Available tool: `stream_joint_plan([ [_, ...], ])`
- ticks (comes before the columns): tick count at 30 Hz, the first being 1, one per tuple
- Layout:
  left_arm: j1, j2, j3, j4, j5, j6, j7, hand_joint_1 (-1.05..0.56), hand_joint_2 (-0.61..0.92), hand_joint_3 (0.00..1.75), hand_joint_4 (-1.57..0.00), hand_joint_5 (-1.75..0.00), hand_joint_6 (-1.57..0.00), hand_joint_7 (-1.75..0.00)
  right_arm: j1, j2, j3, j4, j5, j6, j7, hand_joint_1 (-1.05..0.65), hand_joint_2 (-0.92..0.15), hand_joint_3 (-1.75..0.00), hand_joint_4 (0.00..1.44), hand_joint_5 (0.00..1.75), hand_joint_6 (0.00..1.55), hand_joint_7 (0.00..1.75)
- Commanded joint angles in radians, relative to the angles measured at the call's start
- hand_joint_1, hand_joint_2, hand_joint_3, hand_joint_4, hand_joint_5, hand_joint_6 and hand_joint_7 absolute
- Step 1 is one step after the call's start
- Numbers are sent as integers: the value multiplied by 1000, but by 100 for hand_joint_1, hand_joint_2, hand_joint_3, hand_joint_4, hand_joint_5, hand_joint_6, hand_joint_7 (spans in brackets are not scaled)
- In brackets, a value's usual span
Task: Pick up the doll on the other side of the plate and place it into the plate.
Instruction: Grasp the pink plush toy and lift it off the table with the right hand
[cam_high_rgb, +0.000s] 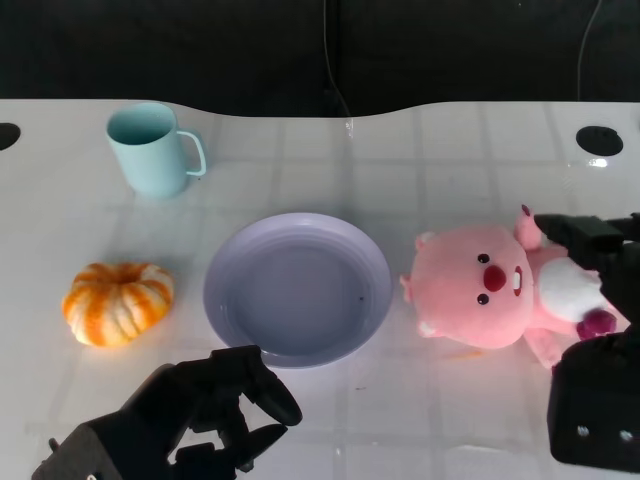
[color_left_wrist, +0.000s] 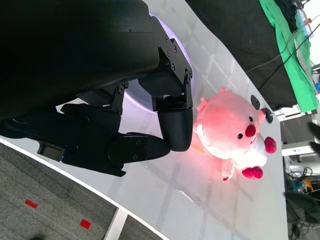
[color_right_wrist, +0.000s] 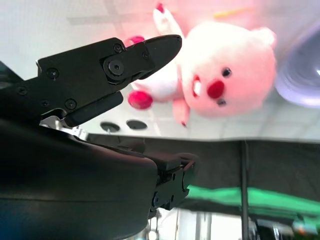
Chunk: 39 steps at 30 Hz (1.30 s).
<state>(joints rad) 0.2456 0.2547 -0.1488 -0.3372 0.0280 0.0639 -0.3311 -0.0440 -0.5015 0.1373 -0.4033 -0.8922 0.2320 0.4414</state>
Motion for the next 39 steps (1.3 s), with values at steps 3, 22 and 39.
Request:
stream_joint_plan([
  [3, 1, 11, 11, -11, -4, 1, 0, -27, 92, 40, -58, -175, -61, -124, -73, -7, 44, 119, -27, 1, -7, -72, -87, -1, 1, 42, 12, 11],
  [22, 7, 22, 12, -10, 7, -19, 1, -27, 92, 40, -58, -175, -61, -124, -317, 47, 210, 582, -33, 1, -100, -75, -92, -1, 2, 36, 16, 3],
  [39, 14, 16, 6, -31, 10, 1, 6, -29, 92, 41, -59, -175, -61, -126, -534, 145, 341, 1057, 31, -77, -202, -73, -92, -7, 32, 16, 35, 3],
])
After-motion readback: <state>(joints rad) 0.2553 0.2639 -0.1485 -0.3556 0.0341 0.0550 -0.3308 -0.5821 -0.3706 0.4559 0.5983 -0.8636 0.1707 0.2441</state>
